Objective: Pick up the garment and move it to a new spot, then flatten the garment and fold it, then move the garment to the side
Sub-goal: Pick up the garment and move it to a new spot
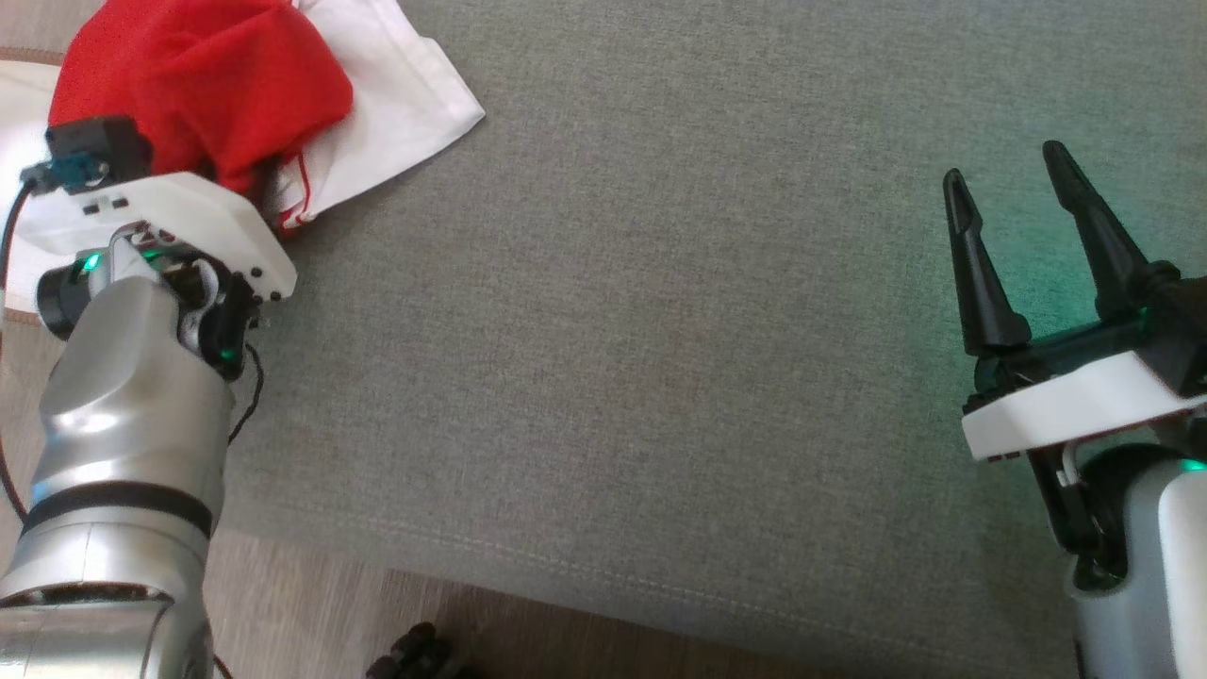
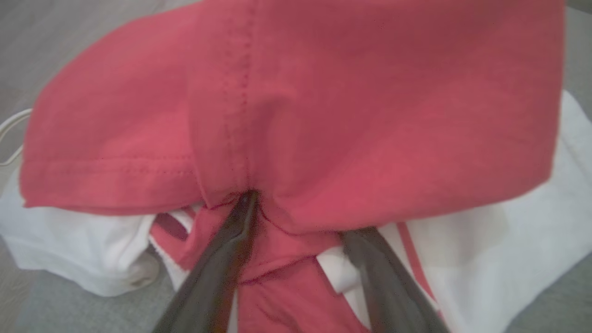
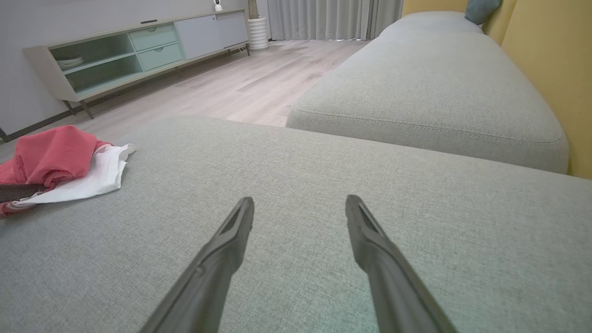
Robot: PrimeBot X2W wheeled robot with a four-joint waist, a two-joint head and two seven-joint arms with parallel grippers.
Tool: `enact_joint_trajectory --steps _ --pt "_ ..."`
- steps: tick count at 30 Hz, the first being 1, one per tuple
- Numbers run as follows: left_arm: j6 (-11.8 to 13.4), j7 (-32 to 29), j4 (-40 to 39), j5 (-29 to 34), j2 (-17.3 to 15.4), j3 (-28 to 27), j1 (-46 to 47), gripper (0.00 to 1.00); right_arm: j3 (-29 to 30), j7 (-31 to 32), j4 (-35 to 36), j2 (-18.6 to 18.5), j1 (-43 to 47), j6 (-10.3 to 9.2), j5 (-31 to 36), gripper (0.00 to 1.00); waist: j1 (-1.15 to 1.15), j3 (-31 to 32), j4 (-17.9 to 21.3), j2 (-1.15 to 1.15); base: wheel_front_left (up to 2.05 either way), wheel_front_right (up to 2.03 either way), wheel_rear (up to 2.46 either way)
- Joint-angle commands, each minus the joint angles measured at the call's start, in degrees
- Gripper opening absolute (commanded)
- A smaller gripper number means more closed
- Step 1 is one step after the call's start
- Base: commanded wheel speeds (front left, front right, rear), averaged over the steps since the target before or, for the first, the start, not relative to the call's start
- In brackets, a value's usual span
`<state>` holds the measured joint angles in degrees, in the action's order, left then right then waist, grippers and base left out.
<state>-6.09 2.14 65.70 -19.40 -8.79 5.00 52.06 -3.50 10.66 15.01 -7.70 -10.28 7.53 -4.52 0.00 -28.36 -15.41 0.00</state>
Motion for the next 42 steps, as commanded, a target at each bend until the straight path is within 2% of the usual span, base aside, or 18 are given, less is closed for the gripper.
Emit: enact_joint_trajectory --steps 1,6,10,19,23,28,34,42 --pt "0.02 0.59 -0.04 0.08 -2.88 -0.64 -0.18 0.00 -1.28 -0.11 1.91 0.39 -1.06 -0.04 0.13 1.00 0.00 0.09 0.03 0.00 0.00 0.00 0.00" --pt "1.70 10.08 -1.10 1.66 -4.14 0.13 1.13 0.00 -0.54 -0.97 1.21 1.03 -0.78 -0.04 0.00 1.00 0.00 1.83 -0.04 0.00 0.00 0.00 0.00" --pt "2.91 12.65 -5.63 2.16 -4.85 -0.40 0.06 0.00 -0.20 -2.18 0.08 1.69 -0.08 -0.04 -0.31 1.00 0.00 5.31 0.24 0.00 0.00 0.00 0.00" --pt "6.71 12.84 -31.55 5.67 -5.39 -2.47 -15.86 0.00 -1.02 -5.80 -4.28 3.70 3.23 -0.04 -3.21 1.00 0.00 16.04 4.11 0.00 0.00 0.00 0.00" --pt "8.08 12.77 -41.68 6.84 -4.33 -1.23 -25.18 0.00 -1.48 -7.09 -5.47 4.27 5.21 -0.04 -4.21 1.00 0.00 19.92 6.81 0.00 0.00 0.00 0.00" --pt "9.11 9.91 -53.64 7.36 -2.62 1.39 -35.12 0.00 -1.70 -7.91 -5.64 4.65 7.20 -0.04 -5.06 1.00 0.00 22.24 10.26 0.00 0.00 0.00 0.00" --pt "7.80 5.77 -62.74 6.93 0.15 6.59 -40.74 0.00 -0.40 -7.93 -4.74 4.78 8.65 -0.04 -5.21 1.00 0.00 22.64 14.53 0.00 0.00 0.00 0.00" --pt "3.26 4.24 -62.76 8.10 3.58 16.46 -36.45 0.00 -0.47 -8.27 -4.29 4.80 8.01 -0.04 -6.34 1.00 0.00 19.27 22.19 0.00 0.00 0.00 0.00"
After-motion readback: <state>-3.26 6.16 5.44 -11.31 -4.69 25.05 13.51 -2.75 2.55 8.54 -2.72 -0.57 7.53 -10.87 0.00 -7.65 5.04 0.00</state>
